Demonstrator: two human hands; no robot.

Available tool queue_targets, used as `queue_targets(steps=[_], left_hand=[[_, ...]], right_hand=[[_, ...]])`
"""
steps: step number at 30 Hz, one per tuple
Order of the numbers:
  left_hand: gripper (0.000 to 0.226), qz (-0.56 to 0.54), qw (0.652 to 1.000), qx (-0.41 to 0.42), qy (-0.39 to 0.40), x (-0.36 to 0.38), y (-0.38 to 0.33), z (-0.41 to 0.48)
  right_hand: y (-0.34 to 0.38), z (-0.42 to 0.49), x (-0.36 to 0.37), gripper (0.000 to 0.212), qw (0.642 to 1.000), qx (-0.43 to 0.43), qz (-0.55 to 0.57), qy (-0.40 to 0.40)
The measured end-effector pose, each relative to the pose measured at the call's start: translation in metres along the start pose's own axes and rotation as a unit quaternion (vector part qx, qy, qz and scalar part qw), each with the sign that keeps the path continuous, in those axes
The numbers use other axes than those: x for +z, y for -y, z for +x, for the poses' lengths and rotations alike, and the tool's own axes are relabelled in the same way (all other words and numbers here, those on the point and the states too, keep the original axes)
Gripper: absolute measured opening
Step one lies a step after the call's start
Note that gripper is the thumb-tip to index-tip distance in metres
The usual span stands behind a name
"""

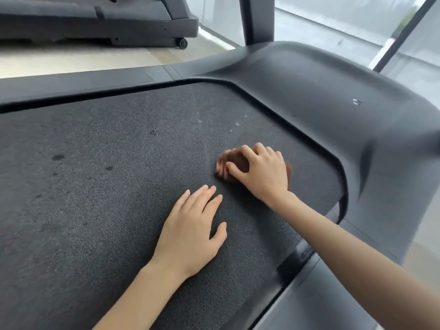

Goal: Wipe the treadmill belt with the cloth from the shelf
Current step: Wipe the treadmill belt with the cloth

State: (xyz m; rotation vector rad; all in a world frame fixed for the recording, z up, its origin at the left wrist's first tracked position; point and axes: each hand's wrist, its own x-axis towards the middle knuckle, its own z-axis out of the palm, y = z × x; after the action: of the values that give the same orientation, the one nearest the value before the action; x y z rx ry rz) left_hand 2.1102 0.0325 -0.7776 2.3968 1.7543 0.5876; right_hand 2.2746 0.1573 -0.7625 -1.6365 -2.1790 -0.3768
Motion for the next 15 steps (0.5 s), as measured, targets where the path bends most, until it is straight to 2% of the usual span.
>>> queue_targets(steps=[7,15], left_hand=[[0.053,-0.020,1.000,0.001,-0.006,-0.008,0.003,-0.036],[0.049,-0.053,0.998,-0.012,-0.019,-0.008,0.006,-0.033]], right_hand=[[0.008,-0.031,-0.009,0.047,0.999,-0.043,0.011,-0.031],[0.009,0.018,0.005,0.045,1.000,0.008,0.020,0.017]])
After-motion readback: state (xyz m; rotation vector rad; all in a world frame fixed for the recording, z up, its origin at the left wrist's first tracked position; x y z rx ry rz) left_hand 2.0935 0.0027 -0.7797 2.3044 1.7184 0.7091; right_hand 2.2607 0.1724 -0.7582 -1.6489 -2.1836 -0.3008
